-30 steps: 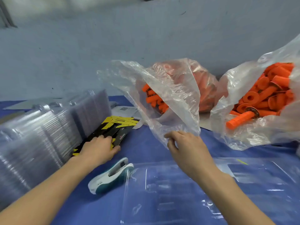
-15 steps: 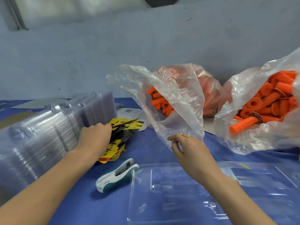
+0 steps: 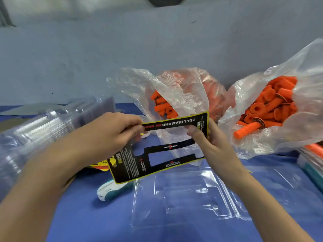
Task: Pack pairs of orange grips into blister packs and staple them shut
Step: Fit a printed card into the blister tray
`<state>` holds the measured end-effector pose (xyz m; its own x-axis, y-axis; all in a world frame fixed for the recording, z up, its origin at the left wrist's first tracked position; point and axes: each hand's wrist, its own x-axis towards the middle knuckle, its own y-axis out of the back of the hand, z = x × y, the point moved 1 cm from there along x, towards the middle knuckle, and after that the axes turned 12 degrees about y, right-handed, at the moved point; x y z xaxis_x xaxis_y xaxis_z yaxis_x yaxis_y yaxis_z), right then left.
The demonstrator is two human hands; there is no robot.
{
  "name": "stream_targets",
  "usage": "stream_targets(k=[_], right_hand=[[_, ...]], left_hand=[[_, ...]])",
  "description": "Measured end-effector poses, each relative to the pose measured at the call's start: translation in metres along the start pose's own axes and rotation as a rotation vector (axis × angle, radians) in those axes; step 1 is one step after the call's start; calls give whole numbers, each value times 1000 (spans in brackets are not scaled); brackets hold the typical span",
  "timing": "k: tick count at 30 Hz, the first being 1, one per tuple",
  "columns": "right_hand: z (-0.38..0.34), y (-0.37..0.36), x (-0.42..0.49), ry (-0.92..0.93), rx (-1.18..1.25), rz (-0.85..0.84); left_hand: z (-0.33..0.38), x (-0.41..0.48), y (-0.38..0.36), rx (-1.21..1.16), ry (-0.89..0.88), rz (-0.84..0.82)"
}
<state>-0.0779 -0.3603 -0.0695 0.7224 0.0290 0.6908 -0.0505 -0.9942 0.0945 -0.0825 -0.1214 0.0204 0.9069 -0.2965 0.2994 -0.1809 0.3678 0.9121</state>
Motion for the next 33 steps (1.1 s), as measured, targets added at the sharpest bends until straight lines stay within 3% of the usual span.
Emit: stream_targets(k=[3,8,12,16,19,23,26,33], right_hand=[[3,20,-7,-61,46,122],[21,45,-23,-360,99,204],[32,51,-33,-527,139,211],[40,51,-39,-574,85,160],[46,54,-41,-570,-41,125],[56,60,-43,-479,-503,-42],[57,64,-44,-508,-556,-143],[49,68,-47,-488,-751,-248]], left_hand=[[1,11,-25,-121,-12,-13],[-24,20,-72,-496,160,11],[-41,14,-108,-812,369,-96],[-53,8,-124,-945,561,-177],[-60,7,-130,-905,612,-207],[-70,4,-139,-720,599,-291],[-75,3,-143,-564,562,-302],[-64,3,-148,-464,520,-296]])
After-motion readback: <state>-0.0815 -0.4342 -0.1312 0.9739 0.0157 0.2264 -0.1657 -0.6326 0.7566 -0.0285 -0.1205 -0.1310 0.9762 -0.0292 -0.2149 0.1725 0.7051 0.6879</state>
